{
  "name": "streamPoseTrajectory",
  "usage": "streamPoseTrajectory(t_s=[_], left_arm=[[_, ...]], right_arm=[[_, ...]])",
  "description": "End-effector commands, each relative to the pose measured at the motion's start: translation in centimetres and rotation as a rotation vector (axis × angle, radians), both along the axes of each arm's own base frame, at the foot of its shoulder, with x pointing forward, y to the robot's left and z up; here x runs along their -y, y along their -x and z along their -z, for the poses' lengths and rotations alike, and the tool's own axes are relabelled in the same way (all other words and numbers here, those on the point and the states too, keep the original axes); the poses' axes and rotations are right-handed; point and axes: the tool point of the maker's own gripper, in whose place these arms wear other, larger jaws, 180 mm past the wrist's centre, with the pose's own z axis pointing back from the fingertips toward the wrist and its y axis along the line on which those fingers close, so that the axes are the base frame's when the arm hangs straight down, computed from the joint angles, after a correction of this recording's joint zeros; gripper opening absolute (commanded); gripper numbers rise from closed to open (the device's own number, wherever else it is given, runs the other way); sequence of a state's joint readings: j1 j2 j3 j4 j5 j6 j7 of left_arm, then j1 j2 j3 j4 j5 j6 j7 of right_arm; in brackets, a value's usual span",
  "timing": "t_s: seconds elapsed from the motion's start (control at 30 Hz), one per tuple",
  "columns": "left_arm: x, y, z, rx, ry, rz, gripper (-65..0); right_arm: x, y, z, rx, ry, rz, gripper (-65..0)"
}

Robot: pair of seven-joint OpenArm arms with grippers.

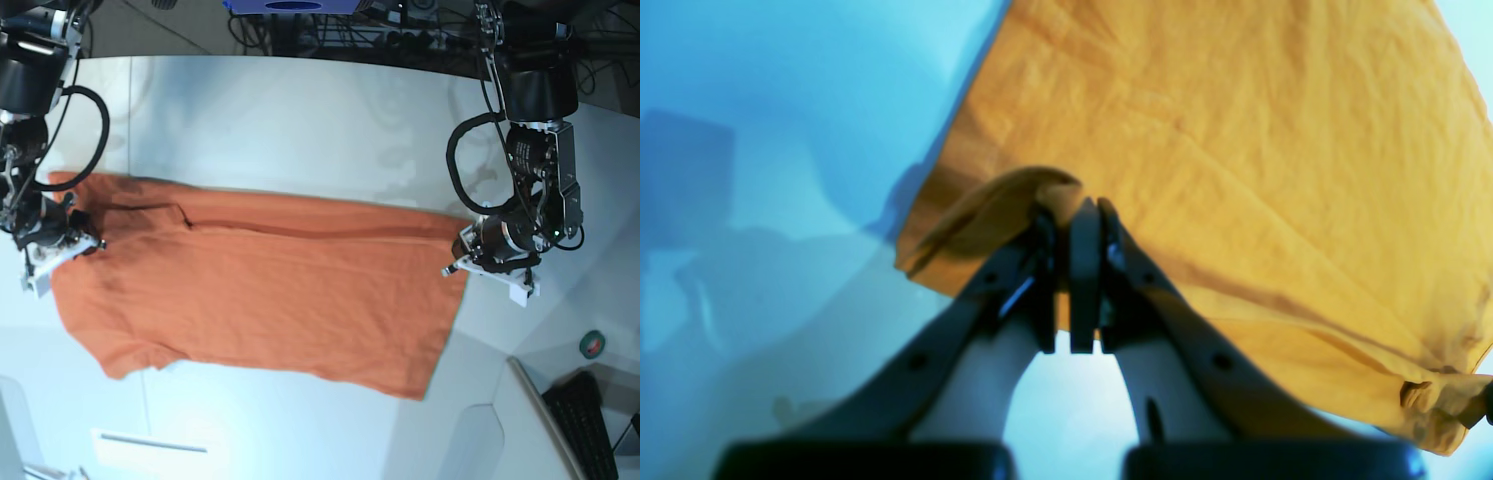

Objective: Layout the t-shirt on the table in an organized manner, then fold the t-shirt properly
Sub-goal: 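Release the shirt and move both grippers to its collar-side edge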

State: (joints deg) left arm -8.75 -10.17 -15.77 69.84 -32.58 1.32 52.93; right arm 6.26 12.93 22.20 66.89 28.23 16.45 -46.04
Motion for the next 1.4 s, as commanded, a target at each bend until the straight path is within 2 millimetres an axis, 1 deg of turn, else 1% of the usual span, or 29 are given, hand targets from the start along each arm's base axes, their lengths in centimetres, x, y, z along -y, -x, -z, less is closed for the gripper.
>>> streamPoseTrajectory(t_s=[0.0,0.03,0.1,0.13,0.17,0.2,0.23,0.27,0.3,0.37,0.43,0.47,0.53,0.6,0.63,0.73,0.77,0.8,0.9,1.0,1.1,1.2,1.23,1.27,1.37], left_arm=[[-0.5,-1.7,-1.7,0.062,-0.012,-0.003,-60.9],[-0.6,-1.9,-2.0,0.071,-0.015,-0.004,-54.1],[-0.6,-2.7,-2.7,0.090,-0.015,-0.004,-37.5],[-0.6,-2.9,-2.9,0.095,-0.014,-0.004,-29.6],[-0.7,-2.9,-2.9,0.097,-0.014,-0.006,-22.2],[-0.6,-3.1,-3.2,0.103,-0.014,-0.005,-14.2],[-0.7,-3.4,-3.7,0.125,-0.020,-0.004,-8.1],[-0.7,-3.6,-4.3,0.147,-0.026,-0.005,-3.1],[-0.6,-3.8,-5.0,0.174,-0.034,-0.001,0.0],[-0.4,-2.8,-5.4,0.193,-0.051,0.008,0.0],[0.0,-1.7,-5.7,0.225,-0.042,0.001,0.0],[-0.6,-0.7,-5.5,0.237,-0.026,-0.034,0.0],[-2.5,1.2,-5.2,0.267,0.026,-0.149,0.0],[-4.2,3.1,-4.4,0.281,0.076,-0.255,0.0],[-4.6,3.6,-4.1,0.283,0.090,-0.281,0.0],[-4.6,4.7,-2.3,0.231,0.105,-0.296,0.0],[-4.7,5.1,-1.6,0.210,0.110,-0.305,0.0],[-4.7,5.1,-1.1,0.199,0.116,-0.312,0.0],[-4.5,4.6,0.4,0.162,0.147,-0.334,0.0],[-3.4,3.8,1.8,0.120,0.175,-0.322,0.0],[-3.0,3.4,2.3,0.104,0.190,-0.321,0.0],[-2.7,2.9,2.4,0.103,0.201,-0.322,0.0],[-2.7,2.6,2.3,0.108,0.203,-0.322,-1.8],[-2.6,2.5,2.2,0.111,0.205,-0.322,-5.9],[-2.6,2.3,2.0,0.115,0.205,-0.321,-22.1]], right_arm=[[0.9,-1.5,-1.7,0.064,0.013,0.012,-54.9],[1.3,-1.5,-1.8,0.069,0.012,0.027,-49.4],[3.1,-1.2,-2.2,0.086,0.001,0.098,-40.2],[3.7,-0.9,-2.2,0.094,-0.010,0.132,-37.8],[4.0,-0.6,-2.2,0.098,-0.023,0.162,-36.6],[4.8,-0.5,-2.7,0.118,-0.023,0.191,-36.0],[5.2,-0.2,-3.0,0.132,-0.019,0.209,-35.9],[5.7,0.0,-3.7,0.152,-0.004,0.213,-35.9],[5.7,0.4,-4.1,0.169,0.011,0.196,-35.9],[4.7,1.2,-5.2,0.211,0.039,0.134,-36.3],[4.6,2.9,-5.8,0.232,0.068,0.123,-36.3],[4.5,3.7,-5.9,0.239,0.067,0.137,-36.3],[4.4,5.4,-5.9,0.242,0.061,0.188,-35.9],[3.9,7.0,-5.3,0.227,0.041,0.228,-35.0],[3.6,7.5,-4.9,0.217,0.032,0.237,-33.0],[1.9,9.4,-3.3,0.173,-0.010,0.256,-25.2],[1.4,9.7,-2.9,0.163,-0.022,0.261,-24.2],[1.0,10.2,-2.5,0.152,-0.033,0.267,-23.7],[0.9,11.3,-1.8,0.137,-0.060,0.325,-23.7],[1.4,11.6,-1.6,0.158,-0.110,0.394,-23.9],[1.8,12.2,-1.4,0.194,-0.205,0.479,-23.9],[2.0,13.1,-0.2,0.188,-0.278,0.542,-23.3],[2.3,13.3,0.1,0.183,-0.291,0.550,-23.3],[2.2,13.1,0.6,0.176,-0.313,0.556,-23.1],[2.0,12.8,2.3,0.149,-0.384,0.589,-23.0]])
